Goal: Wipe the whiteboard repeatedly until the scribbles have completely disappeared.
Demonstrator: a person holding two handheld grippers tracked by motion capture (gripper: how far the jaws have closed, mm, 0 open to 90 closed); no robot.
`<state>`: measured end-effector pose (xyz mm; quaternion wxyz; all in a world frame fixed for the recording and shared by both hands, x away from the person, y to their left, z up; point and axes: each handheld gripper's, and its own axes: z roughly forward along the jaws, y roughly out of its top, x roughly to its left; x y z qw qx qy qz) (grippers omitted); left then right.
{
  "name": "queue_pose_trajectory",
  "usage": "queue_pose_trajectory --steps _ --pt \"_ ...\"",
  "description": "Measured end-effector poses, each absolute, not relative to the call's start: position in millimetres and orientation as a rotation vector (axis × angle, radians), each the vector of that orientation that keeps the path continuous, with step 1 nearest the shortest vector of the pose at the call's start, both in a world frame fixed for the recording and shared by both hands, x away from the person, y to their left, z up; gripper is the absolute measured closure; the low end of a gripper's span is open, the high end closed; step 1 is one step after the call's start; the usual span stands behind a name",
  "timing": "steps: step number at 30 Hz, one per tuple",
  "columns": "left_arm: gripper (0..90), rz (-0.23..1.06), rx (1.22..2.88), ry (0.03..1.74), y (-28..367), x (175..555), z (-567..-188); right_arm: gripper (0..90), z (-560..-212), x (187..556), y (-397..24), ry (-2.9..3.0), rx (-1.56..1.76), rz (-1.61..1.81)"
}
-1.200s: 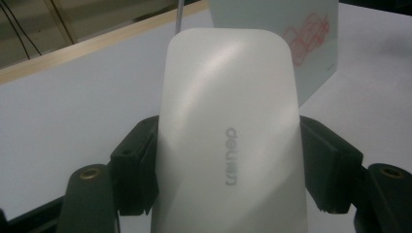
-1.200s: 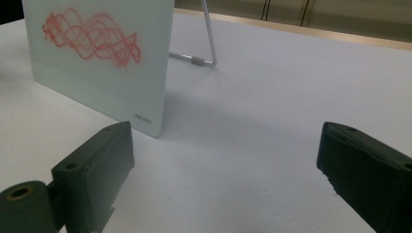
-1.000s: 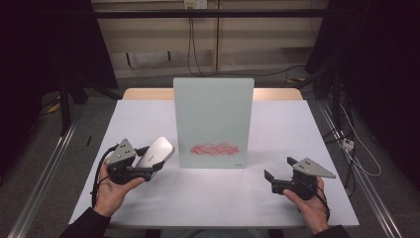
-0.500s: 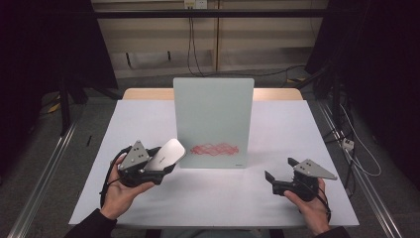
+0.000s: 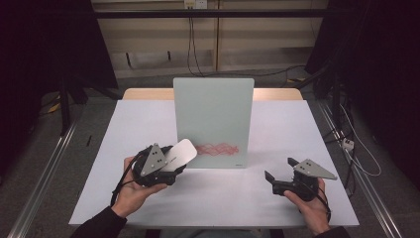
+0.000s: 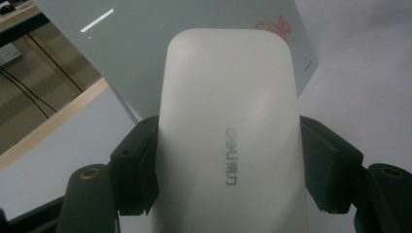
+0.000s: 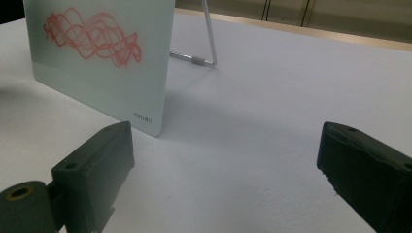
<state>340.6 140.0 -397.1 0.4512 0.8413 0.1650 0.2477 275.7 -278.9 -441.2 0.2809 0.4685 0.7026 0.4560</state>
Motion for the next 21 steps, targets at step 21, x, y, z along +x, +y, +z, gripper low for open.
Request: queue_pose_trajectory --steps 21 --pt "31.1 0.682 2.087 0.288 97.0 360.2 -398.8 6.4 -441.1 275.9 -278.7 1.884 1.255 1.225"
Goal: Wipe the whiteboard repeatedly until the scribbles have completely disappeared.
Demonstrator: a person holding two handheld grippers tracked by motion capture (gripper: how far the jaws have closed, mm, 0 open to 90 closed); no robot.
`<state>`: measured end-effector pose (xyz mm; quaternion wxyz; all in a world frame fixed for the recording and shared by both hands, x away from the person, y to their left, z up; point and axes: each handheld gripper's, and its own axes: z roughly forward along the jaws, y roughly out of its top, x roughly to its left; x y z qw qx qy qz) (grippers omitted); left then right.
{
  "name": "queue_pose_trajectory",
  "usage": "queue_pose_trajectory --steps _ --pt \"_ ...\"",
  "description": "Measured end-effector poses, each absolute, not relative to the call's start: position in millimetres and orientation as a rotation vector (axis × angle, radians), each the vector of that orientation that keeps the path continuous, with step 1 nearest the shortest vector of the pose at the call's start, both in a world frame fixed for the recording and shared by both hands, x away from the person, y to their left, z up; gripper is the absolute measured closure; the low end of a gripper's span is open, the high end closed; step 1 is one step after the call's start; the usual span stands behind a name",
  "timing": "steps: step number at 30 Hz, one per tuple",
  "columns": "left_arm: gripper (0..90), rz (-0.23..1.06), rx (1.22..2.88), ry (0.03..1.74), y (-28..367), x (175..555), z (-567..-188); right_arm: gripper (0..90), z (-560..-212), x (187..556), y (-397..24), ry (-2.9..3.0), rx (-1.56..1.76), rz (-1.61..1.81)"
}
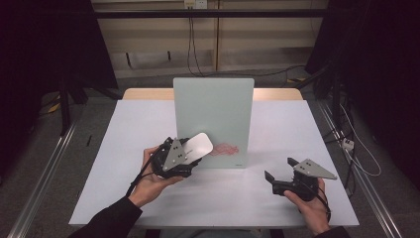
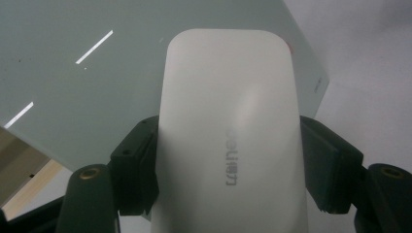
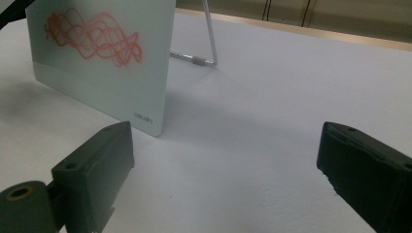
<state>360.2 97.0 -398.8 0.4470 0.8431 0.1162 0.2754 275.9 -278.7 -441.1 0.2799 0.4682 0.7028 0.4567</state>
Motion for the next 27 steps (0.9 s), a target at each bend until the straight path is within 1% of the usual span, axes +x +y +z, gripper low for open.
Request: queue_pose_trajectory --steps 4,15,27 --pt "31.1 0.707 2.094 0.252 91.2 362.3 -398.1 6.4 -441.2 276.0 -278.6 1.885 1.255 1.226" --pt "31.1 0.704 2.131 0.229 84.3 369.1 -409.0 6.4 -441.2 276.0 -278.8 1.886 1.255 1.228" --pt "31.1 0.733 2.139 0.197 75.1 365.9 -413.8 6.4 -441.2 276.1 -278.4 1.887 1.248 1.229"
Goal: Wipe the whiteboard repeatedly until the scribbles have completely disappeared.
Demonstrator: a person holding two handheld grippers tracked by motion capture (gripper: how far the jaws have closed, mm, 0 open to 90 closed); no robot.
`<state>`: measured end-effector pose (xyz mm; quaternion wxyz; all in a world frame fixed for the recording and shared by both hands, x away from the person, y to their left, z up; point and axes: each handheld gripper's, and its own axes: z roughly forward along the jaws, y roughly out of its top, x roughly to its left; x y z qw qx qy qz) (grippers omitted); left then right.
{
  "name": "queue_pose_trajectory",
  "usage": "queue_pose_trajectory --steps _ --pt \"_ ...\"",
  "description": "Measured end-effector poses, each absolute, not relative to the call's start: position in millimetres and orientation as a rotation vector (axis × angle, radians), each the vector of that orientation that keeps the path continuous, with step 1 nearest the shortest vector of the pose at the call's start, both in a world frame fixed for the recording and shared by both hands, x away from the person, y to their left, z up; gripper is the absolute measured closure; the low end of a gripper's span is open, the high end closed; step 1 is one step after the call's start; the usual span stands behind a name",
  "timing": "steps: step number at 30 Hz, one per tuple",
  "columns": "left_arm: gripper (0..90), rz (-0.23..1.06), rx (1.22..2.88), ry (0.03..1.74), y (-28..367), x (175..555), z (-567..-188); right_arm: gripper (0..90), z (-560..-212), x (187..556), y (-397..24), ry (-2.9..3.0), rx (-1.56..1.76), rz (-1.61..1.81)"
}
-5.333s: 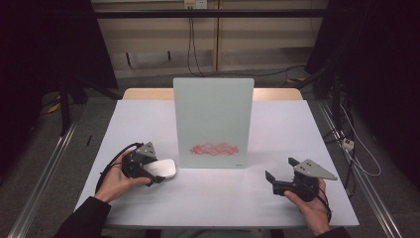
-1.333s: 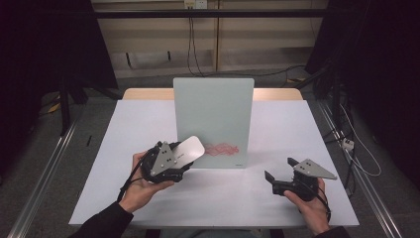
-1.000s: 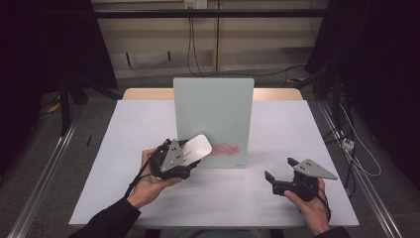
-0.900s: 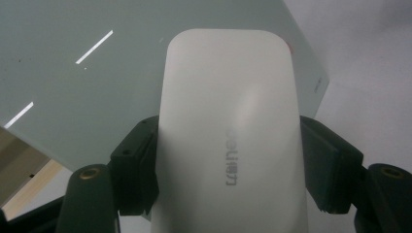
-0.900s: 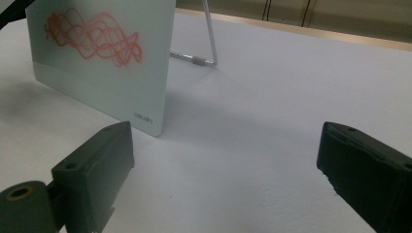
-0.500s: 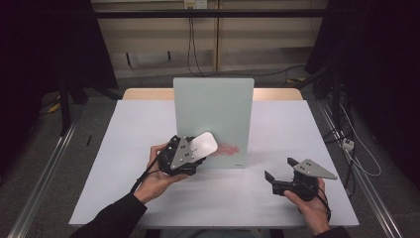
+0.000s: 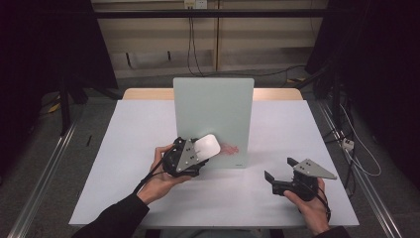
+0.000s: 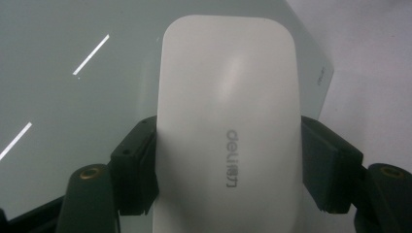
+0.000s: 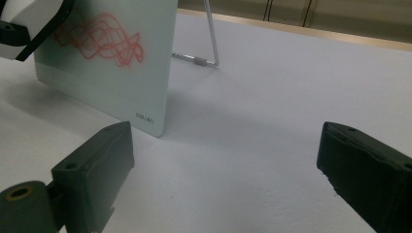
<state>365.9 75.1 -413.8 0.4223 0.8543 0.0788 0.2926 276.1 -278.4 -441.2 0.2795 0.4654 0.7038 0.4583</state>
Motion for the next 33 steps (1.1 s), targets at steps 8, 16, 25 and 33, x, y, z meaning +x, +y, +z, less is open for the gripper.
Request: queue_pose_trajectory --steps 8,16,25,33 --pt "31.2 0.721 2.172 0.154 67.4 363.7 -420.1 6.4 -441.1 276.1 -278.4 1.889 1.245 1.231" --pt "31.1 0.700 2.207 0.123 59.0 359.5 -430.1 6.4 -441.1 276.0 -278.3 1.889 1.247 1.232" --pt "31.2 0.683 2.201 0.141 59.5 361.8 -425.1 6.4 -441.1 276.1 -278.5 1.889 1.242 1.233" --pt "31.2 0.717 2.092 0.215 70.8 375.9 -394.2 6.4 -440.9 275.9 -278.0 1.891 1.247 1.234"
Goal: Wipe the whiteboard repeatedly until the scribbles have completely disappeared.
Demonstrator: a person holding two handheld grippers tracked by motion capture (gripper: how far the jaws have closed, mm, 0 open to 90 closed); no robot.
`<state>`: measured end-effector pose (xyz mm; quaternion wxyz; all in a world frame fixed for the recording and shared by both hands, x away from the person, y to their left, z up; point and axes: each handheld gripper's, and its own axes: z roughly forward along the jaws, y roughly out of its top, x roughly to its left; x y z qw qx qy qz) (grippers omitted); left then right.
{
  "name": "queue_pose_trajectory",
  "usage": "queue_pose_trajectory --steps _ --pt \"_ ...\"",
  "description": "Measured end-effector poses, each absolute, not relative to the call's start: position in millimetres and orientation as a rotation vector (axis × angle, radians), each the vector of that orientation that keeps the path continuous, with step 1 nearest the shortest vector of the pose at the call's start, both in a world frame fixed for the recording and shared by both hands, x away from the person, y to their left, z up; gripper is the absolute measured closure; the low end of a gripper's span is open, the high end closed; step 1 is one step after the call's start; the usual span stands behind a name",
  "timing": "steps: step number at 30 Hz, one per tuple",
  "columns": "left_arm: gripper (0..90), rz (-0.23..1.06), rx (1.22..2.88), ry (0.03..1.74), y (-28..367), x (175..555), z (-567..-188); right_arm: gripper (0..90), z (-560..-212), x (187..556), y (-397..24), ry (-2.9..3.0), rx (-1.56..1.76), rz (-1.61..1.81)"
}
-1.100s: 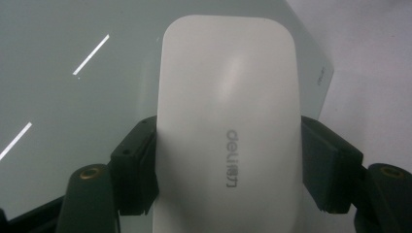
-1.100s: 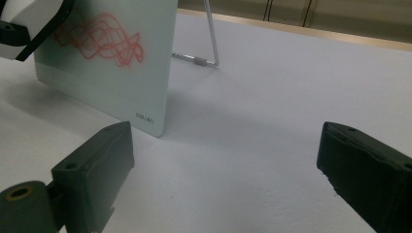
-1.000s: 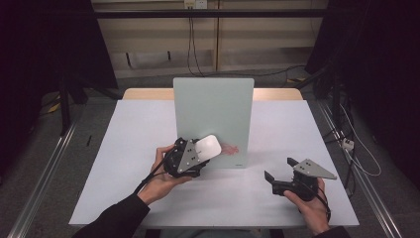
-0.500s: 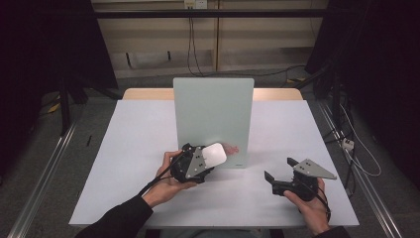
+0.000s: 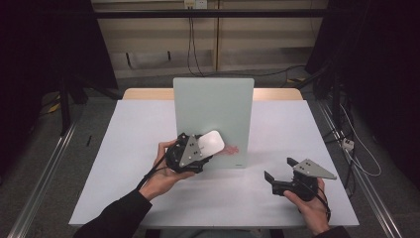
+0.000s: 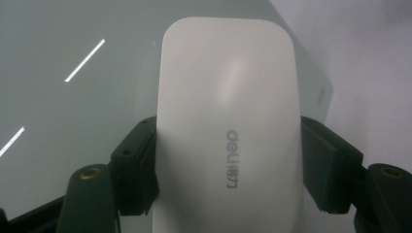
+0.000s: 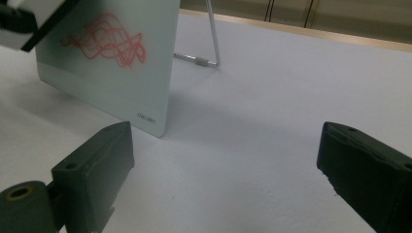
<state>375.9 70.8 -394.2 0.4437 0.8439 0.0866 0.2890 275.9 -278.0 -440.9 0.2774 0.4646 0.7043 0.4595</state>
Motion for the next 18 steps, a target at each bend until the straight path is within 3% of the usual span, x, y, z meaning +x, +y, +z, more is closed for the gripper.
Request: queue_pose_trajectory --steps 18 --pt "31.2 0.694 2.126 0.171 60.1 370.0 -409.6 6.4 -441.0 276.0 -277.9 1.893 1.247 1.236"
